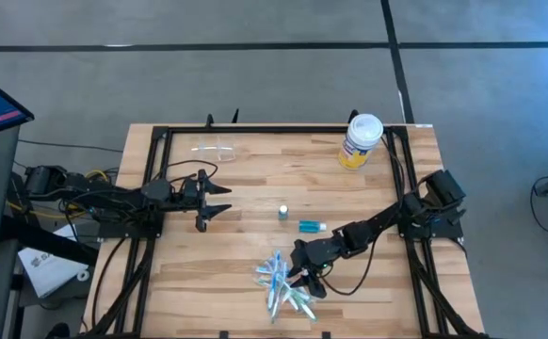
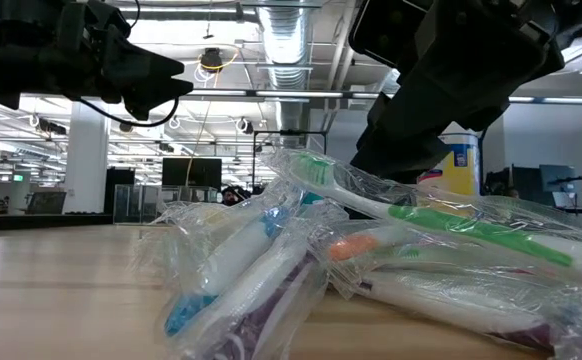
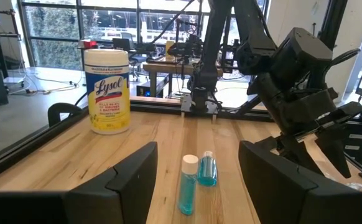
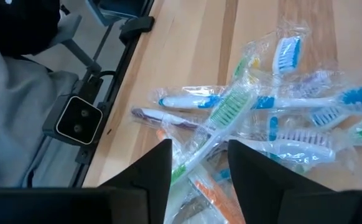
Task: Pick & Place toothbrushing station
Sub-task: Put the green toothbrush into the transparent organizer
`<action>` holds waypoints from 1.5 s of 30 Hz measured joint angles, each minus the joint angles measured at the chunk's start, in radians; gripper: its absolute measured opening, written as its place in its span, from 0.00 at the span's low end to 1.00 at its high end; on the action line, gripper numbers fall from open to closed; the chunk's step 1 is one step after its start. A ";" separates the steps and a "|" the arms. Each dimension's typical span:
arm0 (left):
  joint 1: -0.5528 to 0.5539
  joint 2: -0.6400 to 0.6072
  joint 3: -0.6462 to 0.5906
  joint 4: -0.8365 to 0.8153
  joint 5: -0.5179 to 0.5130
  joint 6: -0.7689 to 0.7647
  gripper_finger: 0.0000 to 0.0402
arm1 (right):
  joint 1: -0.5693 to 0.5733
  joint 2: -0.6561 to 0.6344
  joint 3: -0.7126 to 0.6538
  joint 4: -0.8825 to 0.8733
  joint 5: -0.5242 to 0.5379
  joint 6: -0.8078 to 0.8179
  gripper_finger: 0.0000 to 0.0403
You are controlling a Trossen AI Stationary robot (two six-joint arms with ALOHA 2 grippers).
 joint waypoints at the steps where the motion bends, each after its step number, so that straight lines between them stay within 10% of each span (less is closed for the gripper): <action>1: 0.000 0.000 0.000 0.000 0.000 0.000 0.54 | 0.000 0.000 0.000 -0.002 0.000 0.000 0.36; 35: 0.000 0.000 0.000 0.000 0.000 0.000 0.54 | 0.007 0.098 0.083 -0.050 -0.008 0.029 0.33; 45: 0.000 0.000 0.000 0.000 0.000 0.000 0.54 | 0.008 0.116 0.151 -0.183 -0.008 0.015 0.12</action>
